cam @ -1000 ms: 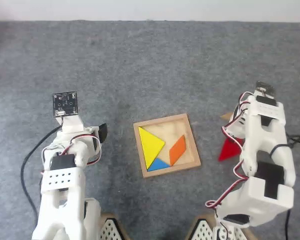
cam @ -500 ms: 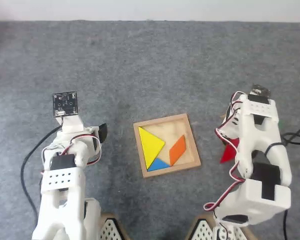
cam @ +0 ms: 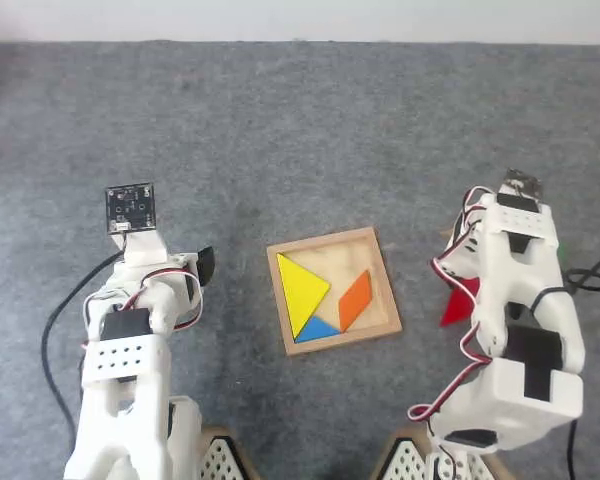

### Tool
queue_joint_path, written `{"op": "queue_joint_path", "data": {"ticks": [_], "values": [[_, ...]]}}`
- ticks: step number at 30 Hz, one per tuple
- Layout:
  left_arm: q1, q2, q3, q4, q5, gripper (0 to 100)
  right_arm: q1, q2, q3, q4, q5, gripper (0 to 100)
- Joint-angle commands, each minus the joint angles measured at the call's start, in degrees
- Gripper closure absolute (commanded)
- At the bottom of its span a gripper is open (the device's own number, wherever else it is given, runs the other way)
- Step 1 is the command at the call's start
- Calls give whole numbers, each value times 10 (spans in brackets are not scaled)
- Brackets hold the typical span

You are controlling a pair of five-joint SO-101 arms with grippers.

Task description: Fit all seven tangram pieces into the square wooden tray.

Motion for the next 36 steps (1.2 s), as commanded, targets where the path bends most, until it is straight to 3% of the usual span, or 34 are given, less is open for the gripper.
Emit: {"op": "queue_joint_path", "data": {"ticks": [1, 16, 24, 36], "values": [[-3, -4, -4, -12, -7, 731, 3, -16, -4, -9, 9, 614], [-4, -6, -4, -12, -7, 731, -14, 63, -40, -22, 19, 616], [-4, -7, -4, -11, -7, 731, -15, 65, -40, -22, 21, 857], [-4, -7, -4, -11, -7, 731, -10, 55, -40, -12, 2, 851]]}}
